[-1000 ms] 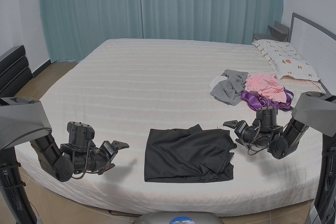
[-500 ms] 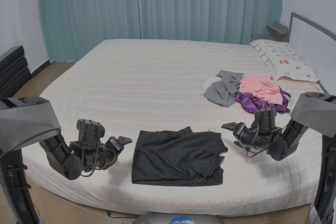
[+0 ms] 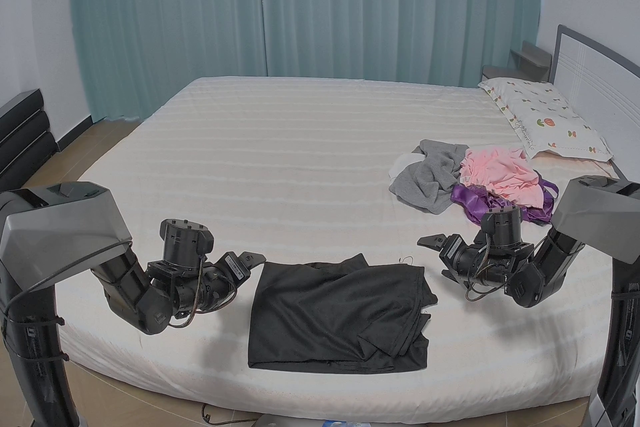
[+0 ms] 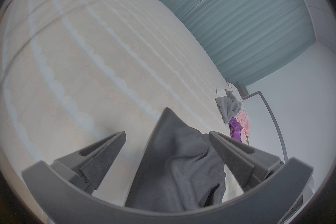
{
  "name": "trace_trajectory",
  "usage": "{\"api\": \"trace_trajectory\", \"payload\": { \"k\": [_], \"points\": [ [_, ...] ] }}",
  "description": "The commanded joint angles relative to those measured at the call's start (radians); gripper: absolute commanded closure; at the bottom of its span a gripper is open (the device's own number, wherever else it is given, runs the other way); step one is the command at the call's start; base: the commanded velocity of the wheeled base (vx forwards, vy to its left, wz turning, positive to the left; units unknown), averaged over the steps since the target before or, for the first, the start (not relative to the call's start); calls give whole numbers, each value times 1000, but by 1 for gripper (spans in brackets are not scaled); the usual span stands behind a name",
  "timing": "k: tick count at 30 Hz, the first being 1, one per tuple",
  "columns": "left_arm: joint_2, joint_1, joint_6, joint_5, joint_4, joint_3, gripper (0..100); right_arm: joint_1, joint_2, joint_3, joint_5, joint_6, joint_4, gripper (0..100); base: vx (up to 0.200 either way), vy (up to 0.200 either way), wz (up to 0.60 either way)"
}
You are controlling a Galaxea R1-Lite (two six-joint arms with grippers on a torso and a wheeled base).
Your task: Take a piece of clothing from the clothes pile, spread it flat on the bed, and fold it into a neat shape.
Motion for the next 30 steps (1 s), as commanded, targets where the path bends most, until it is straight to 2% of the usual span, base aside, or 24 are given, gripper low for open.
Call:
{"api": "trace_trajectory", "payload": {
  "k": [1, 6, 15, 19, 20, 27, 30],
  "points": [
    [59, -5, 13, 2, 2, -54, 0, 2, 7, -3, 2, 0, 2, 0, 0, 0, 0],
    [109, -13, 53, 3, 31, -139, 0, 2, 8, -6, 2, -2, 2, 0, 0, 0, 0],
    [192, -35, 55, 3, 143, -341, 0, 7, 51, -22, 2, -3, 0, 0, 0, 0, 0],
    [224, -36, 55, 6, 172, -389, 0, 7, 73, -28, 0, -7, -1, 0, 0, 0, 0],
    [228, -36, 55, 6, 172, -390, 100, 7, 74, -28, -1, -7, -1, 0, 0, 0, 0],
    [252, -38, 53, 121, 163, -396, 100, 18, 100, -72, -1, -20, 6, 0, 0, 0, 0],
    [249, -33, 44, 143, 163, -396, 100, 25, 114, -89, -3, -36, 6, 0, 0, 0, 0]
  ]
}}
